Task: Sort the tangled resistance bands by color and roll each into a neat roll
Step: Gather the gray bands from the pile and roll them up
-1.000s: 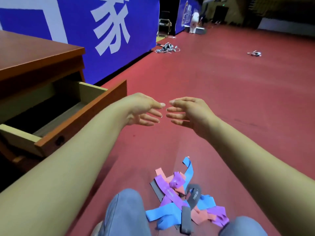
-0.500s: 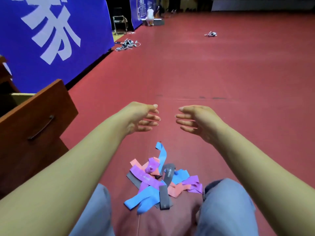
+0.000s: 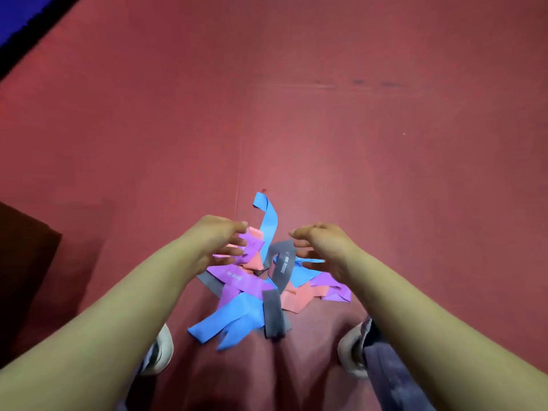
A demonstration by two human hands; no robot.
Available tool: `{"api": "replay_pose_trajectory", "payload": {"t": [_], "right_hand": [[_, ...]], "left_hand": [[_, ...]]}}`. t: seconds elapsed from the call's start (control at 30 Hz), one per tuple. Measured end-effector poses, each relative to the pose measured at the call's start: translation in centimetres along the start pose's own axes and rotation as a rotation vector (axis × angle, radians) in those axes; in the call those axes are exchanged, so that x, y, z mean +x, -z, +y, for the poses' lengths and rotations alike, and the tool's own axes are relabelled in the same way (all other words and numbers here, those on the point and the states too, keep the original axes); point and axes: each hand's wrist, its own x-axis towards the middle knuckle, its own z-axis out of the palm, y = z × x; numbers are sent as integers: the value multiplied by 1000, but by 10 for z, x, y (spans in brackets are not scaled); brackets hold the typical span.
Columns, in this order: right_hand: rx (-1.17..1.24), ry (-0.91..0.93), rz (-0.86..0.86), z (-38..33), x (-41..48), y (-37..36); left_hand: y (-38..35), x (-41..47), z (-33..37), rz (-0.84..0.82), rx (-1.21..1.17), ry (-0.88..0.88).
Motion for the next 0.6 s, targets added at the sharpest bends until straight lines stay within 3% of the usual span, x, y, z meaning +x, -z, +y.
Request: {"api": "replay_pose_trajectory", "payload": {"t": [0.3,0.6], "right_hand": [[-117,-182,86,81,166,-20],[-56,-231,120,140,227,-39]], "left_hand": [[-39,163,-92,-29,-30,205],[-85,219,-143,-100,1,261]]}}
